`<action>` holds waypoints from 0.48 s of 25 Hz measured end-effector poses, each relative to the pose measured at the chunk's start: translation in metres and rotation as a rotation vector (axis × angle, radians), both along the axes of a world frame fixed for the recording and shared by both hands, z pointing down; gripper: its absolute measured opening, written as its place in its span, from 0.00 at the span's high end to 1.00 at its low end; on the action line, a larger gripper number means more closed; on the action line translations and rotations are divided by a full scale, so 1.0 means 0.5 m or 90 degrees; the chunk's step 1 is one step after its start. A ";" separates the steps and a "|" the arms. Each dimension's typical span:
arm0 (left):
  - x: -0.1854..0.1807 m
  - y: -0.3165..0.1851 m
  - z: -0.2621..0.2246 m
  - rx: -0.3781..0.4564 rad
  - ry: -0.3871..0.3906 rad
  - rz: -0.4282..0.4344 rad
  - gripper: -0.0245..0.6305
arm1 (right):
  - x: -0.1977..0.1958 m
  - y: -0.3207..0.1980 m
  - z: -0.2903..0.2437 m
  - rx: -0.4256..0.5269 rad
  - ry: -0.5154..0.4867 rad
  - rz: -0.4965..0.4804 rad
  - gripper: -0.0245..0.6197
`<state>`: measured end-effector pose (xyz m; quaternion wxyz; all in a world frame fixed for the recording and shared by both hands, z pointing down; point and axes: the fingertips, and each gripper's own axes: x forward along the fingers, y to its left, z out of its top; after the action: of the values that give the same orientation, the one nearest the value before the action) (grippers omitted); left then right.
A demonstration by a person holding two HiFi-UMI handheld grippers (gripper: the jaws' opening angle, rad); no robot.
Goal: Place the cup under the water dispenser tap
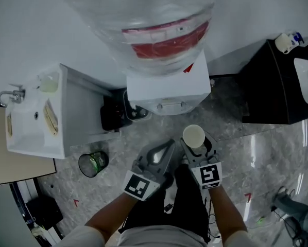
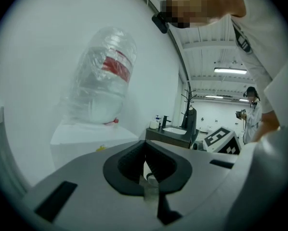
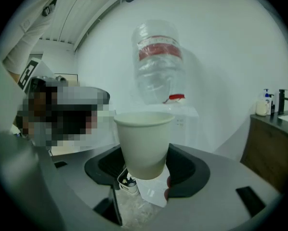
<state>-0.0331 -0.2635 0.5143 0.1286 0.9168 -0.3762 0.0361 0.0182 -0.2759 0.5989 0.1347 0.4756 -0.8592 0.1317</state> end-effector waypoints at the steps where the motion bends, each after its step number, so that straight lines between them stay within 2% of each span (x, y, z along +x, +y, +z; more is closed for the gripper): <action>1: 0.002 -0.010 0.037 -0.004 -0.002 0.005 0.95 | 0.000 -0.009 0.047 -0.006 0.003 0.003 0.53; 8: 0.003 -0.063 0.239 -0.019 -0.012 0.014 0.95 | -0.003 -0.083 0.352 -0.033 0.040 0.010 0.53; 12: 0.006 -0.082 0.319 -0.027 -0.018 0.016 0.95 | -0.005 -0.134 0.472 -0.033 0.060 0.007 0.53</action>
<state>-0.0299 -0.3046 0.6737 0.1422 0.9178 -0.3659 0.0586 0.0156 -0.3430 0.8350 0.1866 0.4821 -0.8458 0.1317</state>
